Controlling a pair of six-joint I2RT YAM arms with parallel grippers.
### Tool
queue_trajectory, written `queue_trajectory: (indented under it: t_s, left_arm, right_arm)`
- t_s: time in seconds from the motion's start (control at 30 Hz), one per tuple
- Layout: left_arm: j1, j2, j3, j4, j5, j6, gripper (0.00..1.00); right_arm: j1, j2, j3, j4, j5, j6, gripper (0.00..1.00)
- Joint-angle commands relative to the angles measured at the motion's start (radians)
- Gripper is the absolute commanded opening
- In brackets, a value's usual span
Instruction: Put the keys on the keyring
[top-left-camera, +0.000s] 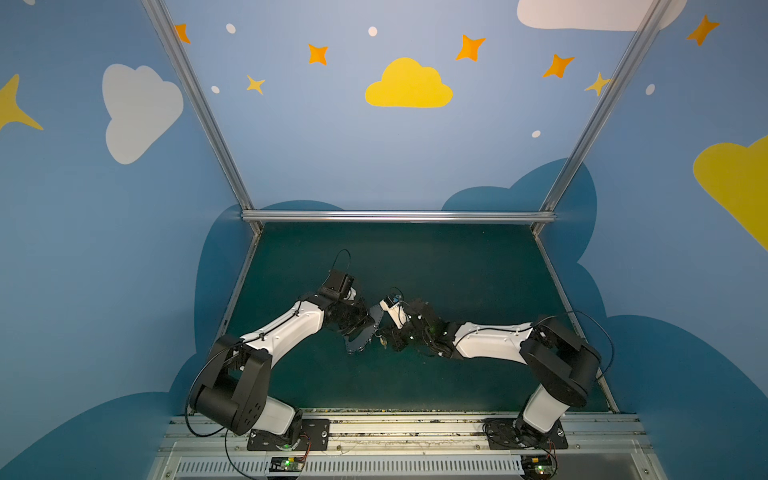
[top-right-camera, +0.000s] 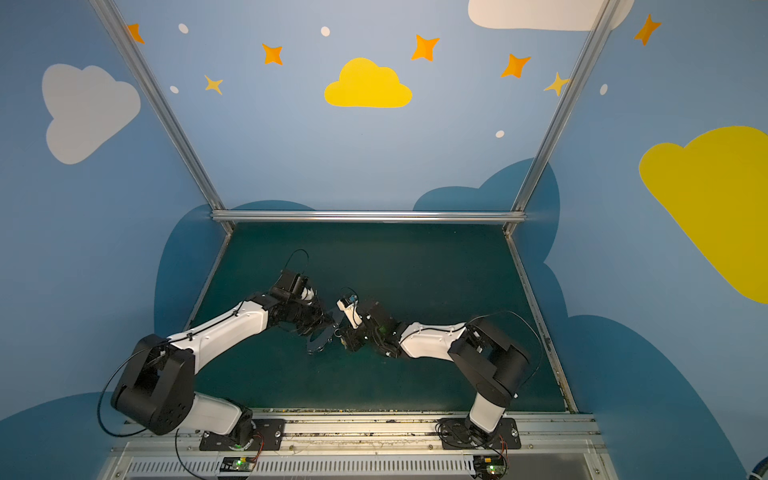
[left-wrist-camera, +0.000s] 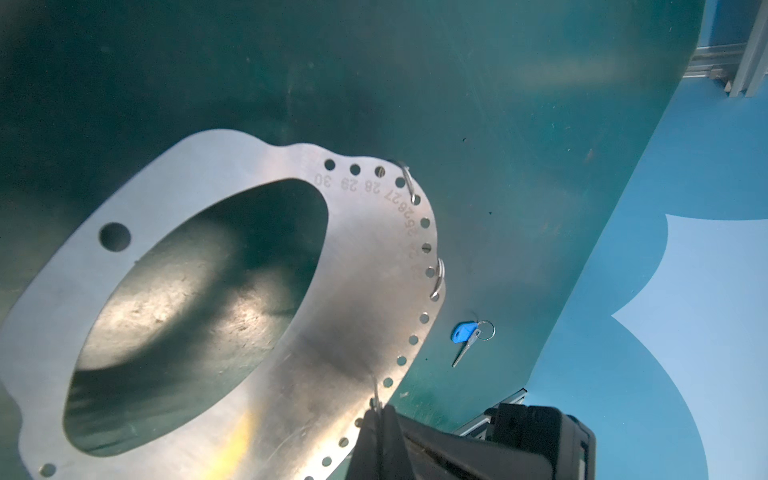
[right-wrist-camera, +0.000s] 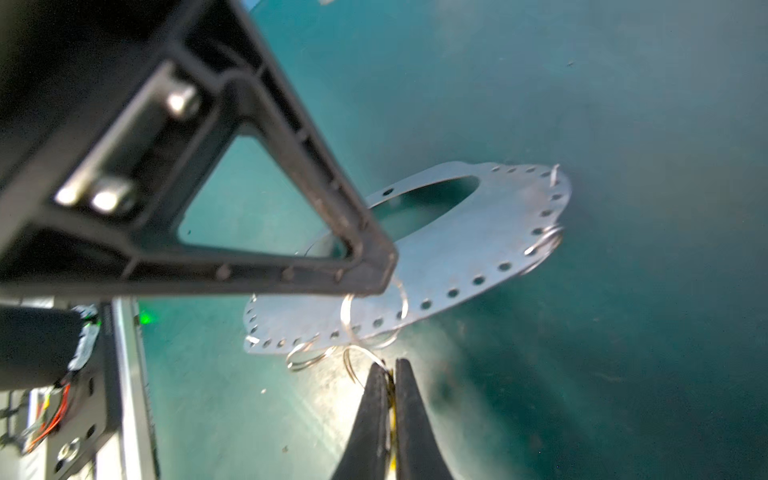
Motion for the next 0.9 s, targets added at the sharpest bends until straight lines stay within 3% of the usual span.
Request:
queue_trajectory:
  t_s: [0.0,0.87]
  left_arm:
    - [-0.003,0.006,0.015,-0.012,0.021,0.008,0.04]
    - [-0.019,0.060,0.054,-0.050,0.039,0.048,0.04]
  right_arm:
    - [-0.003,0.000,0.038,-0.013,0.052,-0.007,0.00]
    - [0.003,-0.071,-0.005,0.038,0.095,-0.105,0.00]
